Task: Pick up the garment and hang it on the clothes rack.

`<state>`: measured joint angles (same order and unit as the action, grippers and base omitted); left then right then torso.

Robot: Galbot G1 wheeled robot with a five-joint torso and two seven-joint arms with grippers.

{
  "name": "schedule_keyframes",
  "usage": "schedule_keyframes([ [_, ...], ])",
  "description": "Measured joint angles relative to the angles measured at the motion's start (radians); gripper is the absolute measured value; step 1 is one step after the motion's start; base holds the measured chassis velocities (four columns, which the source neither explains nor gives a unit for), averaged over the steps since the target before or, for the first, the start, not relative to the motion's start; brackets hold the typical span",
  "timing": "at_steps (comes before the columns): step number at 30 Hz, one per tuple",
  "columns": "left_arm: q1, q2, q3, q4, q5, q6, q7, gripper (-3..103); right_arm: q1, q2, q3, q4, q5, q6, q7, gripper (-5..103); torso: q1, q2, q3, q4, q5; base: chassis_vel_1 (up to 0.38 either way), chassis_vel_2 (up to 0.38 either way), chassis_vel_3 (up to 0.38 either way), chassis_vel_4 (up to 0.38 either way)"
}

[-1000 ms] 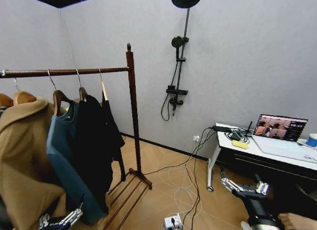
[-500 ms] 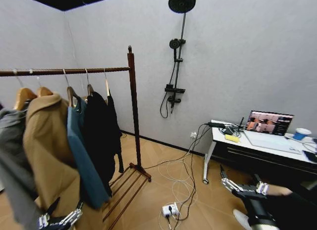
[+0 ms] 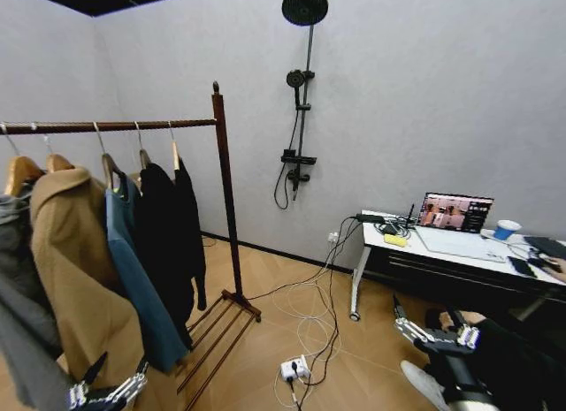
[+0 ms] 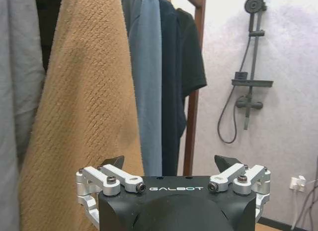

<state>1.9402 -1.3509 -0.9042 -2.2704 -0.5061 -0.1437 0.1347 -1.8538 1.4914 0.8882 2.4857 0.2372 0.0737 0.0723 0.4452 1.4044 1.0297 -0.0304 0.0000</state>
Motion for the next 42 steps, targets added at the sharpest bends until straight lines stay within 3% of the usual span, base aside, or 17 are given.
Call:
schedule_keyframes([
  [30, 0.0, 0.0, 0.0, 0.0, 0.0, 0.0, 0.0, 100, 0.0, 0.0, 0.0, 0.0, 0.0, 0.0, 0.0, 100, 0.0, 0.0, 0.0, -0.0003, 0.0001, -0.105, -0.12, -0.112, -0.111],
  [42, 0.0, 0.0, 0.0, 0.0, 0.0, 0.0, 0.0, 100, 0.0, 0.0, 0.0, 0.0, 0.0, 0.0, 0.0, 100, 0.0, 0.0, 0.0, 0.0, 0.0, 0.007, -0.022, -0.027, 0.004],
])
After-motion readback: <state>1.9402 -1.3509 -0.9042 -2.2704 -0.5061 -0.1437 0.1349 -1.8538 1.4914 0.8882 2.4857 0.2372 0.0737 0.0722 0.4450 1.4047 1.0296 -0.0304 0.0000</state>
